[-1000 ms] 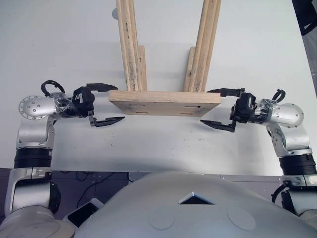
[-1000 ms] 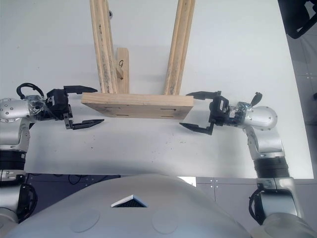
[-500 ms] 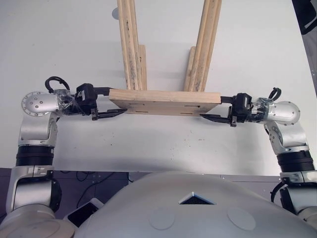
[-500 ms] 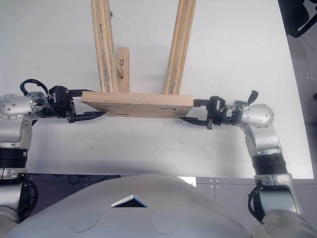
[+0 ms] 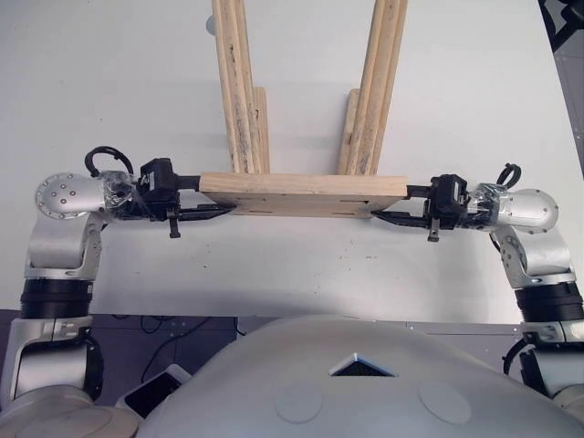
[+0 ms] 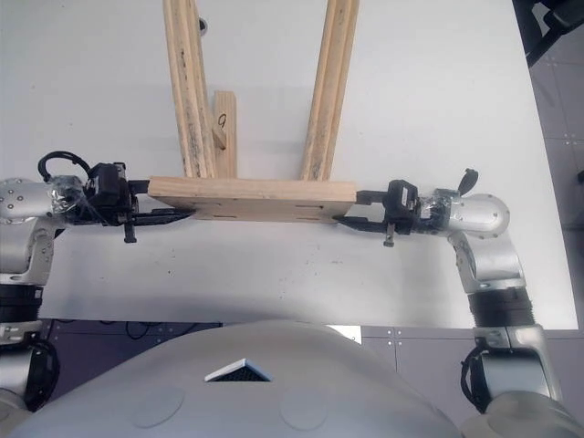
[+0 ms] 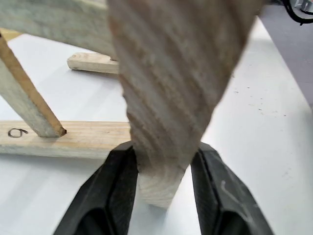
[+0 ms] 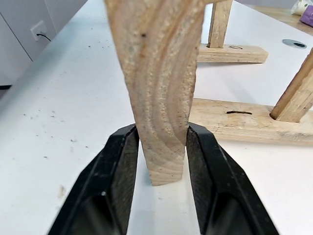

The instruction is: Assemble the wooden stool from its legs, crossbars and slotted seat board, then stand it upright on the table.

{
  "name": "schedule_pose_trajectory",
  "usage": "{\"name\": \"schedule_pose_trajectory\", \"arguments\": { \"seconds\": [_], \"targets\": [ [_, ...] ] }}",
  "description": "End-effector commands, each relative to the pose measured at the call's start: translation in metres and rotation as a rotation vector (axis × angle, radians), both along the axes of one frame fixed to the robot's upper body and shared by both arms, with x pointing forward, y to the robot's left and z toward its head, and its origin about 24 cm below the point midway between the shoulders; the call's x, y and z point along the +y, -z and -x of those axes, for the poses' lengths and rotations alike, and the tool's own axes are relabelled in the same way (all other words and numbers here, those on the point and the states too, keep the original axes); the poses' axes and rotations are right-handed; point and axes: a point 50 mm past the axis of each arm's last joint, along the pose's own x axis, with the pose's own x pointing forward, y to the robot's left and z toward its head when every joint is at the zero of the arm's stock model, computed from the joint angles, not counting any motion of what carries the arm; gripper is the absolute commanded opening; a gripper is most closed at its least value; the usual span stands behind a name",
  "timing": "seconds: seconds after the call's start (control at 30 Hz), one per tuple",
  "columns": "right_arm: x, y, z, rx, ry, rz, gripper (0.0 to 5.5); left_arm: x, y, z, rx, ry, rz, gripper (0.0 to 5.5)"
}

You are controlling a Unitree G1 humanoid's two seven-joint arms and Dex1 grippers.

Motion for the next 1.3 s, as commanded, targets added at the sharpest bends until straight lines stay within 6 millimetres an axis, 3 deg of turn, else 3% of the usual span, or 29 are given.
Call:
{"name": "schedule_pose_trajectory", "arguments": {
  "seconds": [0.03,0.17,0.23,0.3,0.37,0.47,0.57,0.67,0.83,0.97,1.07,1.2,1.3],
  "targets": [
    [-0.002,-0.056,-0.001,0.071,0.054,-0.125,1.38,-0.024,-0.048,0.018,0.163,0.032,0.189,1.48],
    [-0.005,-0.116,-0.006,0.375,0.069,-0.182,1.38,-0.028,-0.103,0.029,0.515,0.054,0.354,1.48],
    [-0.009,-0.136,-0.017,0.547,0.066,-0.167,1.38,-0.021,-0.129,0.020,0.671,0.072,0.401,1.47],
    [-0.015,-0.155,-0.041,0.690,0.088,-0.164,1.38,-0.008,-0.153,0.005,0.809,0.122,0.412,1.45],
    [-0.018,-0.168,-0.052,0.796,0.094,-0.129,1.38,-0.002,-0.169,-0.010,0.898,0.144,0.406,1.39],
    [-0.021,-0.171,-0.064,0.920,0.128,-0.056,1.38,-0.006,-0.178,-0.033,0.978,0.145,0.411,1.35],
    [-0.022,-0.174,-0.077,0.997,0.120,-0.046,1.38,-0.010,-0.180,-0.062,1.002,0.105,0.472,1.34],
    [-0.020,-0.172,-0.106,0.986,0.120,-0.028,1.38,-0.018,-0.176,-0.083,1.030,0.073,0.512,1.31],
    [-0.023,-0.149,-0.134,0.900,0.202,0.093,1.40,-0.020,-0.155,-0.102,1.078,-0.026,0.515,1.31],
    [-0.021,-0.148,-0.149,0.837,0.253,0.060,1.40,-0.023,-0.150,-0.121,1.013,-0.038,0.620,1.31],
    [-0.034,-0.159,-0.165,0.620,0.416,0.019,2.35,-0.021,-0.137,-0.128,1.008,-0.044,0.726,1.31],
    [-0.053,-0.168,-0.173,0.461,0.596,-0.036,3.02,-0.007,-0.112,-0.128,1.018,-0.141,0.796,1.31],
    [-0.059,-0.181,-0.180,0.353,0.706,-0.208,3.59,-0.001,-0.098,-0.134,0.954,-0.253,0.823,1.31]
  ]
}}
